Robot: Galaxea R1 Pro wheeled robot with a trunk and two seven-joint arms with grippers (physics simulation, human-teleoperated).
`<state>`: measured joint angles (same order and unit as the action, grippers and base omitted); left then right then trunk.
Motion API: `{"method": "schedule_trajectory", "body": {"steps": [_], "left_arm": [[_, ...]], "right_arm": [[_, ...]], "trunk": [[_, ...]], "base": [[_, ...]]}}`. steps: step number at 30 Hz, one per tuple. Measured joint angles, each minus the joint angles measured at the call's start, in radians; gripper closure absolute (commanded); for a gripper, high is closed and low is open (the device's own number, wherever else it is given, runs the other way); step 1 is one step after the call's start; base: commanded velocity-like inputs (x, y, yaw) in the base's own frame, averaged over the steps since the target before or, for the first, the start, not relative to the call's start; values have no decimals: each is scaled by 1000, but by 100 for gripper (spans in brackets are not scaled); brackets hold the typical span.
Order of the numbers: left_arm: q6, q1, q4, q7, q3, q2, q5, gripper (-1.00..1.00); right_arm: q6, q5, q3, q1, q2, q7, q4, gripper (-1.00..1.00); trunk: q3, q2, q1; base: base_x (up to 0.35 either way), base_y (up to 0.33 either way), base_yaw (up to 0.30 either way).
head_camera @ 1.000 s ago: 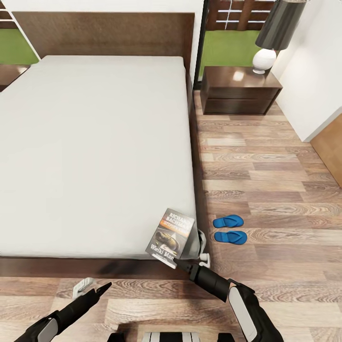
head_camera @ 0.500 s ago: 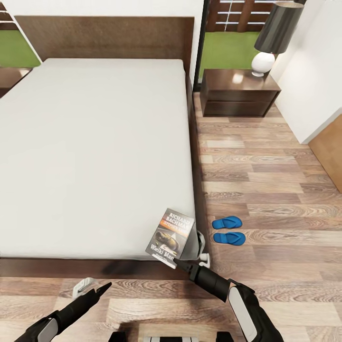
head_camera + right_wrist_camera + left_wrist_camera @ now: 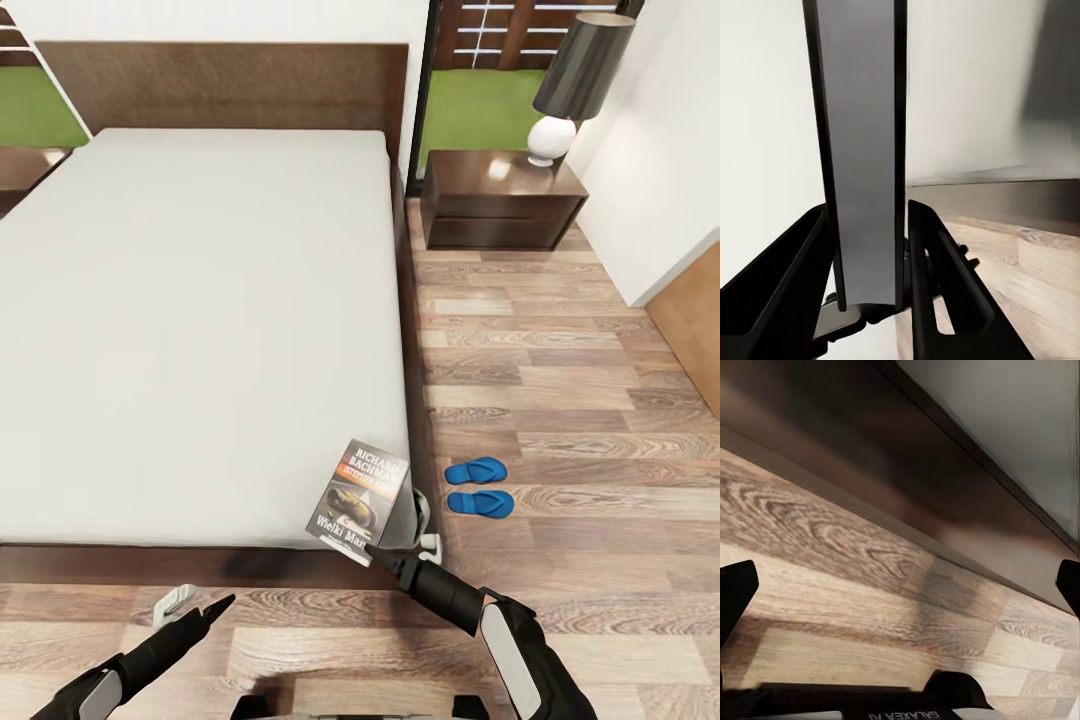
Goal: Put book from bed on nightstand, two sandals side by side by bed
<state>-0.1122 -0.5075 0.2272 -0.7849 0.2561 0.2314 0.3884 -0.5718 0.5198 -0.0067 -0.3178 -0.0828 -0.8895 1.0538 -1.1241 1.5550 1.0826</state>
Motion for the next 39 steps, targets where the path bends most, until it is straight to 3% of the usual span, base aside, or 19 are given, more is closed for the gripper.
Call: {"method": "schedule_trajectory", "body": {"steps": [8,15,39], "left_arm": [[0,0,0,0,0,0,0,-100],[0,0,0,0,0,0,-1,-100],[0,0,-1,0,0,0,-2,-100]], "right_arm": [[-23,-3,5,0,0,0,0,100],[-141,-1,6,0,2,-5,14,100],[-120,0,5,0,5,-4,9,100]], "trunk": [[25,-56,-31],[47,-105,-58],[122,-273,-150]], "base": [[0,0,0],[0,0,0],[0,0,0]]}}
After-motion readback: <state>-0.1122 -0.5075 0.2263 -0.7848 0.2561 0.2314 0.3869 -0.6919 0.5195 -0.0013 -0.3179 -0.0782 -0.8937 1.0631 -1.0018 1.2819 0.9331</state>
